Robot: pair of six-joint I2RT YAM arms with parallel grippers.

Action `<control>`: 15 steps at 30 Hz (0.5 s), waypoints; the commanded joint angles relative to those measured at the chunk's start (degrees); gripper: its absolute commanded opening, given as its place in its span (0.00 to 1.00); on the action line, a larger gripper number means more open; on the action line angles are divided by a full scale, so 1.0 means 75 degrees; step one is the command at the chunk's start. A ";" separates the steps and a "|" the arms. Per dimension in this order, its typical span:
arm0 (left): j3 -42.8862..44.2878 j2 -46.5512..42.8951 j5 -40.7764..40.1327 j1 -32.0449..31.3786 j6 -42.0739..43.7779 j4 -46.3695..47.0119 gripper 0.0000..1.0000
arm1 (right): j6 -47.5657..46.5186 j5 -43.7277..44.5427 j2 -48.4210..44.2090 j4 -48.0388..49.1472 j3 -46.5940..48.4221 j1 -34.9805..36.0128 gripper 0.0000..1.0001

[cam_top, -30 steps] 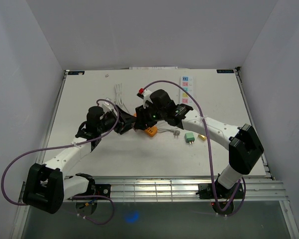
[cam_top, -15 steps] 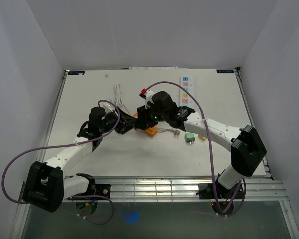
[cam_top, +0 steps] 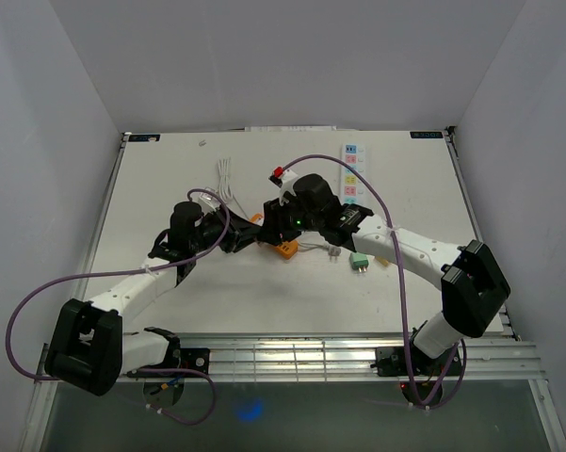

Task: Insert the plug

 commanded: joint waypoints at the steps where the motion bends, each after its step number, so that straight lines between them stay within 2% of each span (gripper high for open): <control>1: -0.0013 -0.0047 0.0530 -0.0224 -0.0076 0.0208 0.00 | -0.0076 -0.0227 -0.0266 0.1078 0.0012 0.0071 0.55; 2: -0.0014 -0.0047 0.0518 -0.0224 -0.0041 0.0208 0.00 | -0.0099 -0.0215 -0.0336 0.1090 -0.0024 0.0083 0.66; 8: 0.0161 0.0011 0.0459 -0.0200 0.0158 0.0033 0.00 | -0.0286 -0.0156 -0.0652 0.1090 -0.0316 0.0060 0.86; 11: 0.0442 0.0117 0.0471 -0.0189 0.0392 -0.0318 0.00 | -0.0660 -0.0226 -0.0898 0.1067 -0.0503 -0.0068 0.91; 15: 0.0829 0.0129 0.0682 -0.0130 0.0848 -0.0799 0.00 | -0.1550 -0.0473 -0.1378 0.1020 -0.0750 -0.0327 0.93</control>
